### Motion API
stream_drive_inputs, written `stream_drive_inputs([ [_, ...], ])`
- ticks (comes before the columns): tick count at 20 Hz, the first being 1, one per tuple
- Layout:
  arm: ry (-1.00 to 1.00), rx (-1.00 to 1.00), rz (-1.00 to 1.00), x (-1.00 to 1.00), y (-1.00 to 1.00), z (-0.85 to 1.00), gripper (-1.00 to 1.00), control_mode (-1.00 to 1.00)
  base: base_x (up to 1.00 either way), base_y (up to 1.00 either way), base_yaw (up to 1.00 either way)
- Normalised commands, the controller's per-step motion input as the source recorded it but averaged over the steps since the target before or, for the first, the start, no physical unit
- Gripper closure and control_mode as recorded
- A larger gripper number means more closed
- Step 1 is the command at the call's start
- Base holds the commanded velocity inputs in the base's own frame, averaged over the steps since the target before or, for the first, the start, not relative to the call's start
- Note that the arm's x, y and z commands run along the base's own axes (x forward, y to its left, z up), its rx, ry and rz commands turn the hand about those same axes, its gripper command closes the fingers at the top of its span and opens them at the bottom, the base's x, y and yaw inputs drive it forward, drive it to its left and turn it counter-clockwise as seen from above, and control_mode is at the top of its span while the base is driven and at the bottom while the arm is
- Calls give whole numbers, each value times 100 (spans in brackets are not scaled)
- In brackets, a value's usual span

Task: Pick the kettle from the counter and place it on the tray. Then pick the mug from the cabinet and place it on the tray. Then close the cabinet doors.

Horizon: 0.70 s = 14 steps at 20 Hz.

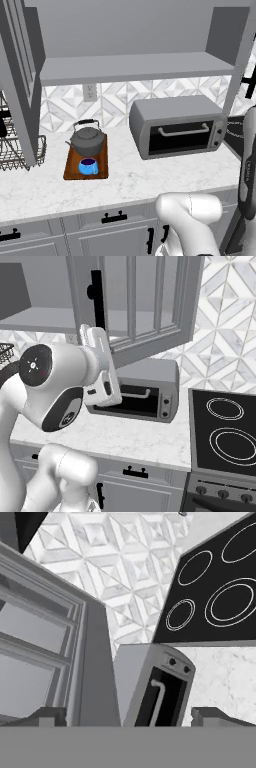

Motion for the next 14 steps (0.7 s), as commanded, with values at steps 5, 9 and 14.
stream_drive_inputs([
  [5, 6, -5, 19, 60, 42, -13, -100, -100, 0, 0, 0],
  [9, 0, 0, 13, 82, 14, -11, -100, -100, 0, 0, 0],
  [14, 0, 0, 6, 77, 21, -25, -100, -100, 0, 0, 0],
])
